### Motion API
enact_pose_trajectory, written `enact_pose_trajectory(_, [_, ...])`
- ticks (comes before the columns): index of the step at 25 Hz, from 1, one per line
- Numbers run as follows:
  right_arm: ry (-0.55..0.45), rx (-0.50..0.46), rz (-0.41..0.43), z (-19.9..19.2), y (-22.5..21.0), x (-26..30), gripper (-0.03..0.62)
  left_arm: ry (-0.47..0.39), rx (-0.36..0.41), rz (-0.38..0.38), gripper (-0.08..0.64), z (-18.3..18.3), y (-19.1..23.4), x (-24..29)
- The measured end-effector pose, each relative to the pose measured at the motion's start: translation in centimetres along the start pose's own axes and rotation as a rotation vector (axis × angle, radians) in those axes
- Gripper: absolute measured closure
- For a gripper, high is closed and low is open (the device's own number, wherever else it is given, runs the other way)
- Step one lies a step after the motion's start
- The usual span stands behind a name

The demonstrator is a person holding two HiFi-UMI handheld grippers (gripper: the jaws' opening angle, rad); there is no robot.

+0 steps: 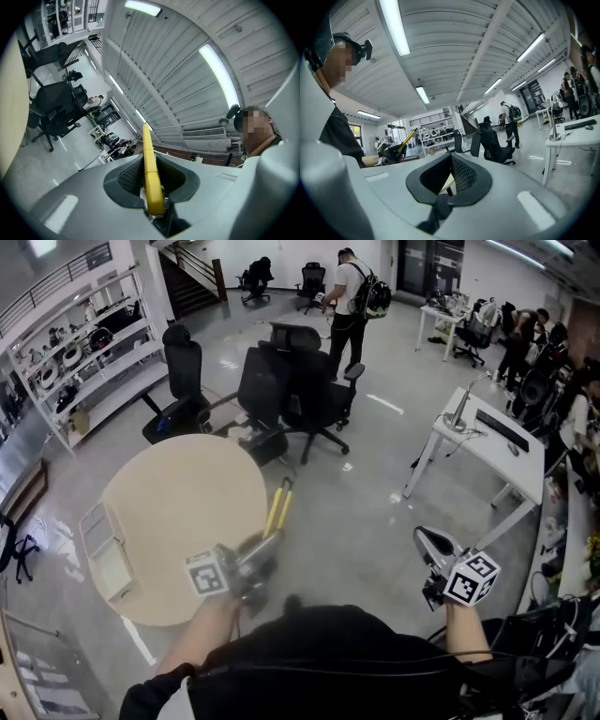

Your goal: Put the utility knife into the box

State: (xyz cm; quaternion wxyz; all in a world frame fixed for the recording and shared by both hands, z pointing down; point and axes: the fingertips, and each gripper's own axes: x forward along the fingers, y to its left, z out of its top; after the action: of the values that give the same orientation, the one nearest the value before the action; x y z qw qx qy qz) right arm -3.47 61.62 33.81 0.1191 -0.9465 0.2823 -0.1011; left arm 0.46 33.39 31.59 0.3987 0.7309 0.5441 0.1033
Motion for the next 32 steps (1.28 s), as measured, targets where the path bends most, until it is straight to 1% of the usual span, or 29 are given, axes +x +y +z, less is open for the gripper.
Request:
enact_pose_trajectory(3, [0.012,-0.012,-0.001,1.0,-2.0,3.2,0.578,0.004,-0.011,-0.016,0.489,1.6,3.6,2.2])
enact_pose_trajectory(6, [0.029,-0.062,-0.005,3.1,-3.9,7.6,0.578,-0.015,-0.053,-0.061,0.489,4.5,7.7,4.3])
enact_pose_trajectory(7, [0.033,-0.078,-0.008,4.1,-4.5,9.4,0.578,-0.021,-0.042,-0.065,0.489,6.0,9.2,4.9])
enact_pose_trajectory(9, [0.044,-0.100,-0.009,5.9,-5.5,13.2,0.577,-0.036,0.008,-0.060,0.489,9.5,12.2,5.7])
enact_pose_trajectory(12, [0.068,-0.129,0.007,8.8,-6.6,19.7,0.578,-0.078,0.039,-0.064,0.489,15.1,16.1,6.2])
enact_pose_trajectory(14, [0.079,-0.155,0.043,10.6,-7.0,24.9,0.577,-0.111,0.057,-0.054,0.489,18.4,18.7,5.6])
enact_pose_trajectory(16, [0.083,-0.183,0.096,12.0,-7.1,30.4,0.578,-0.142,0.080,-0.031,0.489,21.4,21.4,4.8])
enact_pose_trajectory(19, [0.102,-0.215,0.175,12.8,-7.1,38.2,0.577,-0.191,0.105,0.016,0.489,25.3,25.3,3.4])
enact_pose_trajectory(21, [0.127,-0.231,0.241,13.1,-6.5,42.6,0.577,-0.231,0.125,0.064,0.491,27.2,26.8,1.9])
enact_pose_trajectory(23, [0.151,-0.236,0.323,13.2,-5.7,46.8,0.578,-0.273,0.153,0.130,0.491,28.8,27.6,0.0])
enact_pose_trajectory(26, [0.185,-0.247,0.471,13.1,-4.3,53.1,0.577,-0.340,0.205,0.261,0.491,30.5,28.5,-2.7])
enact_pose_trajectory(28, [0.195,-0.257,0.558,13.2,-3.8,56.5,0.578,-0.378,0.248,0.341,0.489,31.5,29.1,-3.6])
enact_pose_trajectory(30, [0.201,-0.262,0.650,13.3,-3.6,59.5,0.577,-0.414,0.310,0.444,0.489,32.6,29.6,-4.1])
enact_pose_trajectory(32, [0.214,-0.265,0.755,13.2,-3.4,62.3,0.578,-0.441,0.415,0.593,0.489,33.8,29.8,-4.7])
